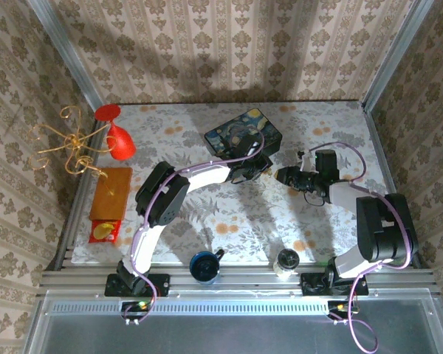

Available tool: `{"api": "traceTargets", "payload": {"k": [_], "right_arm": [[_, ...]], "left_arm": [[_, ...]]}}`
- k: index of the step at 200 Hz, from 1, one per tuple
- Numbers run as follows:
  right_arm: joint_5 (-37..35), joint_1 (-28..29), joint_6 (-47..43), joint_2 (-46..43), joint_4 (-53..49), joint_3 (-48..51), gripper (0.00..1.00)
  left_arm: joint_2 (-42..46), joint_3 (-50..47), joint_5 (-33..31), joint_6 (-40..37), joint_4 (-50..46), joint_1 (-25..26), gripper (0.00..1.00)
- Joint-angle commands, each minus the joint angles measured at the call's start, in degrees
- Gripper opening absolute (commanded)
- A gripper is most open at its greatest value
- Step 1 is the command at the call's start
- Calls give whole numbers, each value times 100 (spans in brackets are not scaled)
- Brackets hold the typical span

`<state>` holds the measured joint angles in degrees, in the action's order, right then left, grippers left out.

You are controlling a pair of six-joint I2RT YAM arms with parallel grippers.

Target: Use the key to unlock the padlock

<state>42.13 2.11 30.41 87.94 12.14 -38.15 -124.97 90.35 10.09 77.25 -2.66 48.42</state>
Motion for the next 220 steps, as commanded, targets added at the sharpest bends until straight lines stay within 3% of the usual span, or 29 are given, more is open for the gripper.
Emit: {"api": "traceTargets", "payload": {"k": [1, 155, 184, 220], "right_arm": [[167, -26, 119, 172, 292, -251, 29], [248, 273, 889, 1065, 1284, -290, 22], [267, 242, 1340, 1202, 1666, -221, 10], [485, 220, 2676, 1656, 2821, -48, 0]], "left_arm": [[395, -17, 283, 144, 420, -1, 16], [202, 84, 327, 241, 434, -7, 16], [183, 91, 312, 204, 425, -2, 13], [166, 70, 292, 245, 517, -2, 8]]}}
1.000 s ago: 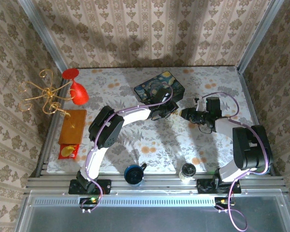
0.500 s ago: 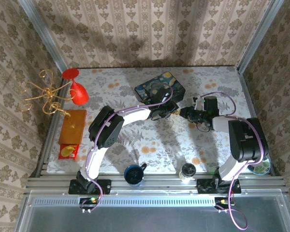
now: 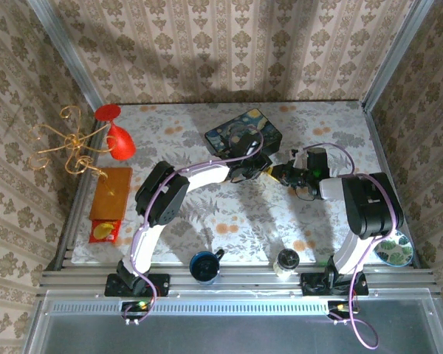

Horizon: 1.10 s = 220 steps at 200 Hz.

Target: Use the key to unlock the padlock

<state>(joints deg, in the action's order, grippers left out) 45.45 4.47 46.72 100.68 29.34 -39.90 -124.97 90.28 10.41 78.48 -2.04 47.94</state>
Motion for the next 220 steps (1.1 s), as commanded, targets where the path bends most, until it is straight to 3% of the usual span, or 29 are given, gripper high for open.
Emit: {"api": "traceTargets", "payload": {"k": [1, 18, 44, 82, 123, 188, 207, 220], "right_arm": [[159, -16, 1105, 399, 1166, 138, 0], [332, -34, 2264, 842, 2389, 269, 0], [362, -34, 4217, 1751, 4632, 358, 0], [177, 11, 4768, 1748, 4623, 389, 0], [-83, 77, 5755, 1781, 4645, 173, 0], [-607, 256, 6825, 1727, 4644, -79, 0], [-565, 265, 6724, 1680, 4614, -102, 22], [-541, 257, 6596, 1636, 4596, -10, 30]], "left_arm": [[161, 77, 259, 119, 462, 43, 8], [157, 27, 259, 145, 668, 51, 0], [141, -62, 294, 199, 983, 55, 0], [139, -120, 364, 235, 1230, 40, 0], [103, -265, 417, 339, 2132, 40, 0], [95, -326, 426, 383, 2399, 32, 0], [95, -360, 401, 411, 2420, 25, 0], [95, -379, 383, 431, 2421, 23, 0]]}}
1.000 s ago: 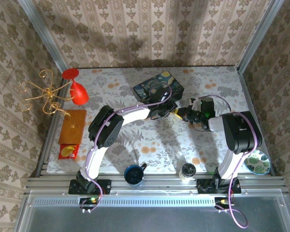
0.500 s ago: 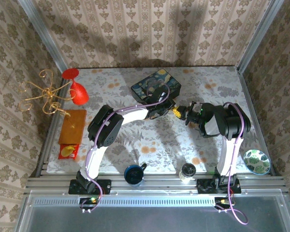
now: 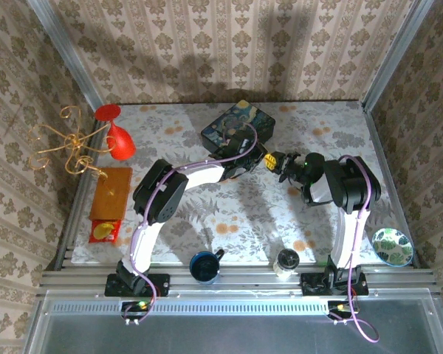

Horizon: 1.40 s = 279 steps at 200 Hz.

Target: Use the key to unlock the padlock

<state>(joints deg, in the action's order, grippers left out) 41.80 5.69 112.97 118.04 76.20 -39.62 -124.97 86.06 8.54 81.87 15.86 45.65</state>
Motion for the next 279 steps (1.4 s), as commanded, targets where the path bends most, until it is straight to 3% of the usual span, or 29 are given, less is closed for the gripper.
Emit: {"api": "traceTargets", "payload": {"k": [1, 18, 48, 84, 100, 116, 157, 188, 207, 230, 251, 279], "right_arm": [[-179, 134, -38, -103, -93, -25, 31], [-186, 95, -213, -145, -127, 209, 42], [-190, -39, -538, -184, -152, 585, 44], [-99, -121, -1184, -419, -865, 681, 57], [-93, -146, -1598, -629, -1465, 666, 63], [-101, -178, -2083, -957, -2219, 615, 69], [-359, -312, -3507, -2090, -4517, 357, 74], [-523, -367, -4357, -2652, -5707, 62, 74], [-578, -376, -5070, -2809, -6413, -235, 70], [-870, -400, -5967, -2892, -7150, -553, 52], [-846, -480, -6461, -2744, -7413, -866, 50], [-592, -499, -6664, -2453, -7325, -1176, 47]], "left_arm": [[95, 42, 571, 93, 630, 252, 0], [104, -4, 523, 89, 566, 241, 0], [80, -19, 482, 102, 340, 240, 0], [94, -135, 526, -6, -173, 240, 19], [132, -252, 501, -116, -343, 229, 22], [161, -382, 449, -170, -370, 217, 48], [209, -511, 421, -222, -356, 166, 55], [309, -597, 430, -326, -369, 155, 56], [472, -676, 455, -523, -447, 136, 68], [777, -837, 456, -744, -478, 103, 81], [1163, -924, 396, -1139, -576, 78, 99], [1642, -898, 203, -1852, -1036, 85, 100]]}}
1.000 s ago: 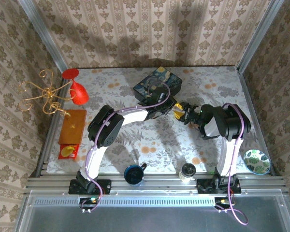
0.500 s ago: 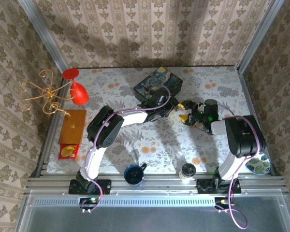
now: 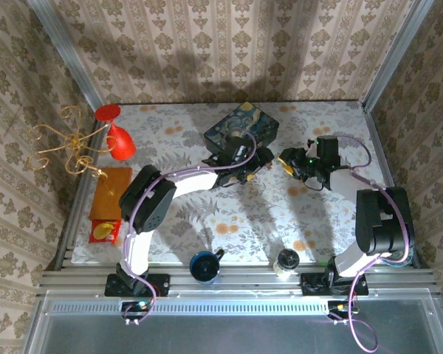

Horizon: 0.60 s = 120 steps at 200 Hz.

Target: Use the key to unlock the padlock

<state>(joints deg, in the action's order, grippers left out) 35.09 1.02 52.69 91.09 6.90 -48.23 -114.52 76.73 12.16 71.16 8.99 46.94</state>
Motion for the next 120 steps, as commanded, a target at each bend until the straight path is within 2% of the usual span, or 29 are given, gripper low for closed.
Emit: {"api": "traceTargets", "payload": {"k": [1, 51, 62, 86, 120], "right_arm": [[82, -31, -641, 251, -388, -321, 47], [24, -31, -960, 461, -584, -650, 46], [-70, -44, -1084, 506, -744, -788, 48], [-158, -57, -1369, 655, -1019, -1139, 52], [-336, -65, -1761, 1120, -1451, -1762, 52]], "left_arm": [[615, 35, -169, -802, -369, -44, 100], [1216, 192, -1425, -2083, -1644, -207, 100], [1238, 278, -1622, -2225, -1979, -332, 100], [1316, 231, -1959, -2444, -2194, -598, 100], [1333, 200, -2207, -2617, -2182, -956, 100]]}}
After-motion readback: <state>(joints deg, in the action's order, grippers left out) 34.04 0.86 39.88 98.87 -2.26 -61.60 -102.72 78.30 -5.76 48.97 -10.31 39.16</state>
